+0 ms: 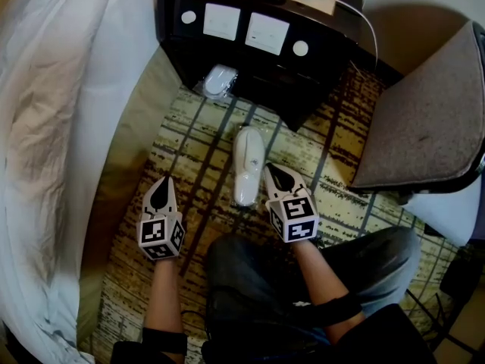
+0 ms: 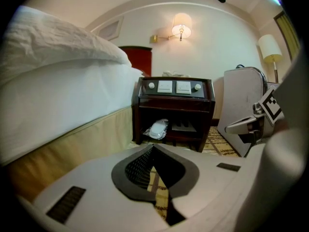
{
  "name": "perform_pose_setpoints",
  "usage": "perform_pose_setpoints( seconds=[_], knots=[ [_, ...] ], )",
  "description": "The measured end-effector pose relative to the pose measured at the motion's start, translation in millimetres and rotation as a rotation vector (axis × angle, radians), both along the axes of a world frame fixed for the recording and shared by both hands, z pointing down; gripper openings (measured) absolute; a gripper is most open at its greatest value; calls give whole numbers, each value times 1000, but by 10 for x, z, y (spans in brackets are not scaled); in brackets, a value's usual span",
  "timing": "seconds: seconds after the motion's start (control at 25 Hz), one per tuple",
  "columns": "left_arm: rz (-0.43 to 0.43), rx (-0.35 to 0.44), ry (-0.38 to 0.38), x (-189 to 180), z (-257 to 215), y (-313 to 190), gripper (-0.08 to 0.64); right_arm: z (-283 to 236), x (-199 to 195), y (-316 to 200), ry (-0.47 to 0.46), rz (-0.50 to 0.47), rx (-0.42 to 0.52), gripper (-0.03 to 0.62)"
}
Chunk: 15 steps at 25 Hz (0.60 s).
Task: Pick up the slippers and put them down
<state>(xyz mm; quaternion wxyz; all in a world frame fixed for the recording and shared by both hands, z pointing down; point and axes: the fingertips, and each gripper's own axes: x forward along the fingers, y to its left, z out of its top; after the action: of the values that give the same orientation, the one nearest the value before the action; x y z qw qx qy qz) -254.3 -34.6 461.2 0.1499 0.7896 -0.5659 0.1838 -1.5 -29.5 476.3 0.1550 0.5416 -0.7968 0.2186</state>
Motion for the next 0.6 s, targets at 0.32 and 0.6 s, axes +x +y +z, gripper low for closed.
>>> perform_pose_setpoints(
  seconds=[0.32,0.6],
  knots=[
    [10,-24,13,23,137,2,1,759,-54,218,-202,51,-204,133],
    [46,-64,21,135,334,8,1,1467,-126,512,-430,104,-429,271]
  ],
)
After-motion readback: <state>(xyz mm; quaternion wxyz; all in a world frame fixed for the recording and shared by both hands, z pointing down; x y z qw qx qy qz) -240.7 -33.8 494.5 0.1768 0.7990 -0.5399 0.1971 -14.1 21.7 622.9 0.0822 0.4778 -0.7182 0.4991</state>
